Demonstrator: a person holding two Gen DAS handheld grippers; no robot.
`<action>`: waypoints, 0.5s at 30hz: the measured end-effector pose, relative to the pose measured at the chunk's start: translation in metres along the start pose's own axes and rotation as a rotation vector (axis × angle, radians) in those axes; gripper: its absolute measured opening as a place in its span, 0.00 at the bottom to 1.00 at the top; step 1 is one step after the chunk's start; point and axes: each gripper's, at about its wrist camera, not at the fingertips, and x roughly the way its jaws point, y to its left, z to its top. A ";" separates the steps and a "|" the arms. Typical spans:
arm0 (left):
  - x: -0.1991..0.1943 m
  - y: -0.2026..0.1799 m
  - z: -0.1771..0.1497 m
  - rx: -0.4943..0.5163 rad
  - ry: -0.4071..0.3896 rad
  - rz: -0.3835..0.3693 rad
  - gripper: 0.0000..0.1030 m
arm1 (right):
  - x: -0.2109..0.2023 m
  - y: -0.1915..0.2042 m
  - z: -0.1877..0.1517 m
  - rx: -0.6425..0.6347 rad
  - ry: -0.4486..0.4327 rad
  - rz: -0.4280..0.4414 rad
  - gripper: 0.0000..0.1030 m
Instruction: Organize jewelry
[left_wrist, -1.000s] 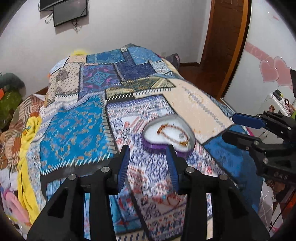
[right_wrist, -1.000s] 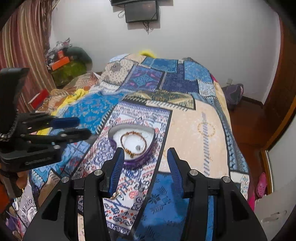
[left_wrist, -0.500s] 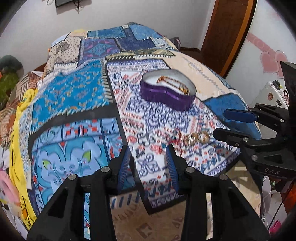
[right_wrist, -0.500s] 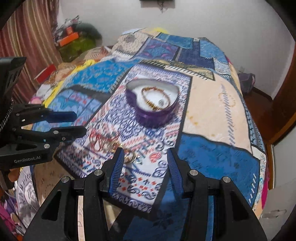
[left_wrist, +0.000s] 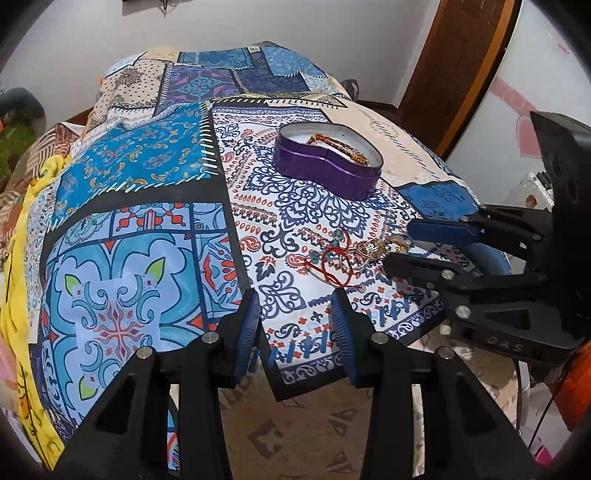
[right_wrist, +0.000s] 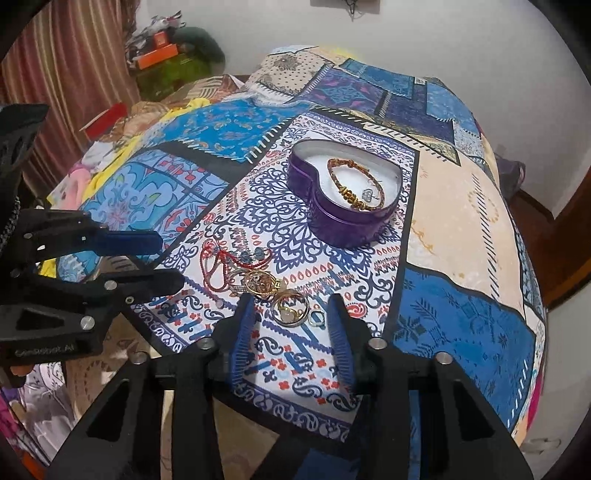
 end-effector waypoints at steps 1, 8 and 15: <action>0.000 0.000 0.000 -0.001 0.000 -0.009 0.38 | 0.002 0.000 0.000 -0.005 0.005 -0.002 0.31; -0.002 -0.007 0.003 -0.010 0.000 -0.062 0.35 | 0.002 0.001 0.000 -0.009 0.006 0.007 0.19; 0.007 -0.018 0.003 0.009 0.017 -0.072 0.34 | -0.008 -0.003 -0.002 0.007 -0.027 0.010 0.19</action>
